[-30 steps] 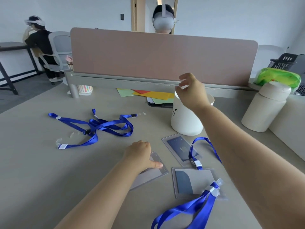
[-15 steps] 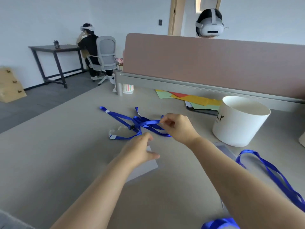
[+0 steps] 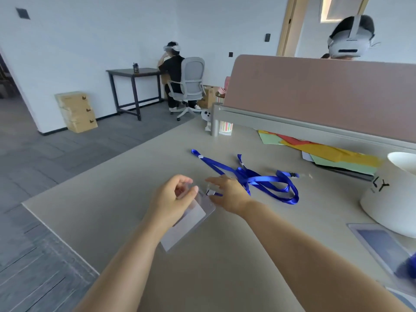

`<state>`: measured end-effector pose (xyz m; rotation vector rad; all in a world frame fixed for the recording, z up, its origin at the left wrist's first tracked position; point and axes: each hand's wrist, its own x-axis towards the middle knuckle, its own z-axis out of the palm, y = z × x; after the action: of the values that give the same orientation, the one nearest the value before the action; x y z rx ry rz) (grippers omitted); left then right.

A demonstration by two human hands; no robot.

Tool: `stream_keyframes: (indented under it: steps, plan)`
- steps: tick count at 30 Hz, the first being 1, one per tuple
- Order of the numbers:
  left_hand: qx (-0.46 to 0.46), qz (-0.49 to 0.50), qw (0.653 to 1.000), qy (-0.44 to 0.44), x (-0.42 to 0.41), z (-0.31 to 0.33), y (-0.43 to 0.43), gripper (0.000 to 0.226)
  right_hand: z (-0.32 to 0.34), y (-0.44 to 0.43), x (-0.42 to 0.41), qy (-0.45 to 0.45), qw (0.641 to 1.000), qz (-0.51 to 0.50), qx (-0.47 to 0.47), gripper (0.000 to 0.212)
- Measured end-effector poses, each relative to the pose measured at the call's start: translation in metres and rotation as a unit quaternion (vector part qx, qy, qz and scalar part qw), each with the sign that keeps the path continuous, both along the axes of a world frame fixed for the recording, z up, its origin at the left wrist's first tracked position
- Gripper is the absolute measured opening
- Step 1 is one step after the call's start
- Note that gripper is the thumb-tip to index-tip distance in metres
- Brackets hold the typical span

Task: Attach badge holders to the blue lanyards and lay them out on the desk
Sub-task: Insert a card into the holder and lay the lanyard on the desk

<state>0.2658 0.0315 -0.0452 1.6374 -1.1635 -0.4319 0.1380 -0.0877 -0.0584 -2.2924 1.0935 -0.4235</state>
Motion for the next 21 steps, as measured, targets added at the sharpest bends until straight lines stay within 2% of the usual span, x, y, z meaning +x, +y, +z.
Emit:
stream_keyframes:
  steps: [5,14,16,19,21]
  plan:
    - [-0.001,-0.007,1.000,0.012,0.012,-0.006,0.007,0.018,-0.003,-0.005,0.009,-0.063,0.997,-0.042,0.024,0.012]
    - [-0.028,-0.032,0.999,0.015,-0.009,-0.002,0.000,0.010,0.023,0.000,-0.016,-0.261,0.956,-0.069,0.114,0.012]
    - [-0.041,-0.046,0.998,0.007,-0.019,0.002,-0.003,0.011,0.031,0.003,-0.025,-0.332,0.926,-0.065,0.168,0.015]
    - [-0.052,-0.059,0.997,-0.003,-0.033,0.005,-0.006,0.010,0.048,0.007,-0.045,-0.462,0.839,-0.042,0.285,0.022]
    - [-0.062,-0.072,0.996,0.000,-0.045,0.007,-0.009,0.012,0.065,0.008,-0.064,-0.515,0.804,-0.040,0.293,0.023]
